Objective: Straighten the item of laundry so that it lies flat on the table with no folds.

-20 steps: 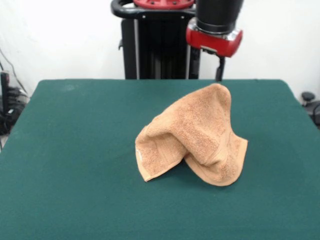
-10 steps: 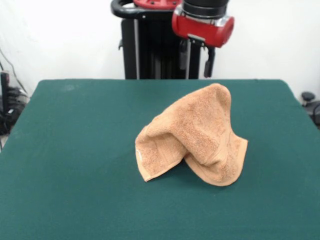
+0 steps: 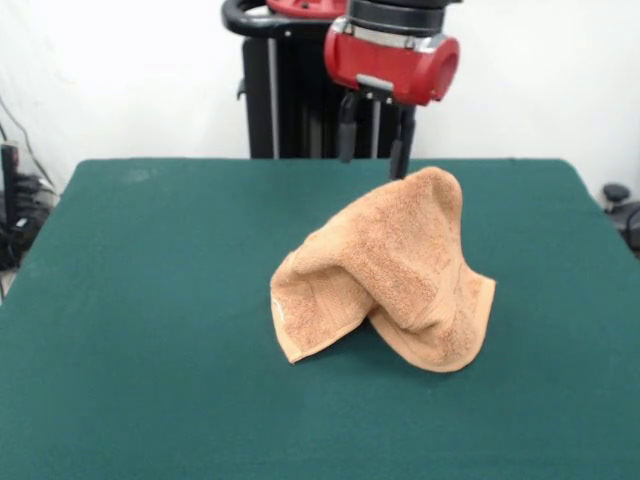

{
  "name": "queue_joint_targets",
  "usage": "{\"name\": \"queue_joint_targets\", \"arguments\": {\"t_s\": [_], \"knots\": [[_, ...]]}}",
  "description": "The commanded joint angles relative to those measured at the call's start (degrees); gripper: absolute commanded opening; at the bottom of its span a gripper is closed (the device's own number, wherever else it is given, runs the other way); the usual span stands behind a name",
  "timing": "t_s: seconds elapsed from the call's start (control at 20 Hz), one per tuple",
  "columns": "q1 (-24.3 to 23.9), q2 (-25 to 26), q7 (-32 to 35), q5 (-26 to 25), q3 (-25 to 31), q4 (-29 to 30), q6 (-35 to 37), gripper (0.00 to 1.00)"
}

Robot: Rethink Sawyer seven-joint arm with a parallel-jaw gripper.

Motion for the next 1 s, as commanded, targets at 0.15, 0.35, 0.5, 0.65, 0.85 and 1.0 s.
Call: {"name": "queue_joint_targets", "arguments": {"t_s": [0.15, 0.35, 0.5, 0.65, 0.85, 1.0], "knots": [[-5.3, 9.4, 10.0, 0.5, 8.6, -5.1, -6.8, 1.00], [-7.2, 11.3, 9.0, -0.5, 9.9, -6.0, -9.1, 1.00], [-8.4, 13.5, 8.4, -1.3, 11.2, -7.0, -10.9, 1.00], [-9.7, 15.0, 8.3, -1.4, 12.9, -7.1, -12.1, 1.00], [-11.3, 14.9, 8.0, -1.7, 15.7, -5.6, -12.8, 1.00], [-12.1, 14.1, 7.6, -1.7, 17.4, -4.5, -10.7, 1.00]]}}
